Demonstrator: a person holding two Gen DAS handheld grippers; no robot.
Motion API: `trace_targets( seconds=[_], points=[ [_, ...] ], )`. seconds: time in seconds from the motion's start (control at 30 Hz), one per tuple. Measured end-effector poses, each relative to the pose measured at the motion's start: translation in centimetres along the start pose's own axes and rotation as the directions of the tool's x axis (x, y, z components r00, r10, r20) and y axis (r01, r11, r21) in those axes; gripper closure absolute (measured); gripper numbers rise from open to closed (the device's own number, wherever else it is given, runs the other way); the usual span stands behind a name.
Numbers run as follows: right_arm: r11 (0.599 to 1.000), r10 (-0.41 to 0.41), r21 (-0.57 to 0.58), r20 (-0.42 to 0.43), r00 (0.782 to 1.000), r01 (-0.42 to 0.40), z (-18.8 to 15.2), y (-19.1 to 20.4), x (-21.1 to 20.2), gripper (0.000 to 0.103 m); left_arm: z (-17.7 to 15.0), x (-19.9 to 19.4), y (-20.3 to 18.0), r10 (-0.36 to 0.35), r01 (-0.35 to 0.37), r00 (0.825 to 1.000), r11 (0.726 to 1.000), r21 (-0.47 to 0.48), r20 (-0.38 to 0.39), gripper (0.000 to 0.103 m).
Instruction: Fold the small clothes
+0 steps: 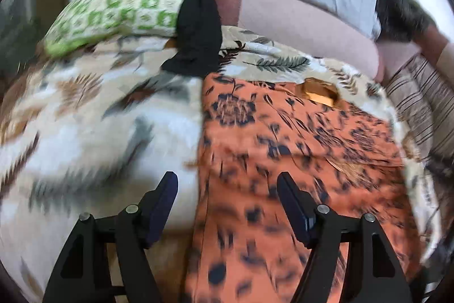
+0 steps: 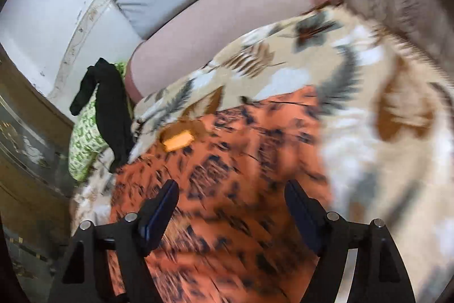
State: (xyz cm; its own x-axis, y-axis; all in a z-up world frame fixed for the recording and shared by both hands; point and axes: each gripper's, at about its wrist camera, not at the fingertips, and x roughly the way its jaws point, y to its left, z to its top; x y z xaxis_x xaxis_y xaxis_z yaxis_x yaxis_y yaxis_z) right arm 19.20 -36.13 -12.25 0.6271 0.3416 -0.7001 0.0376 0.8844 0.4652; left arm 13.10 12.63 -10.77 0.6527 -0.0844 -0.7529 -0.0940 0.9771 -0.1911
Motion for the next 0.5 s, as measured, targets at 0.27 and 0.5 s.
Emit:
trace_targets(
  seconds=[0.27, 0.5],
  points=[
    [0.999, -0.034, -0.017, -0.256, 0.966, 0.031, -12.9, -8.5, -6.2, 0.023, -11.9, -4.8, 4.0, -0.107, 0.085, 0.981, 0.987, -0.138, -0.163, 0.029],
    [0.984, 0.172, 0.094, -0.328, 0.929, -0.149, -16.9, -10.2, -6.0, 0.023, -15.5, -4.4, 3.5, -0.141, 0.103, 0.97, 0.976, -0.191, -0.196, 0.03]
  ],
)
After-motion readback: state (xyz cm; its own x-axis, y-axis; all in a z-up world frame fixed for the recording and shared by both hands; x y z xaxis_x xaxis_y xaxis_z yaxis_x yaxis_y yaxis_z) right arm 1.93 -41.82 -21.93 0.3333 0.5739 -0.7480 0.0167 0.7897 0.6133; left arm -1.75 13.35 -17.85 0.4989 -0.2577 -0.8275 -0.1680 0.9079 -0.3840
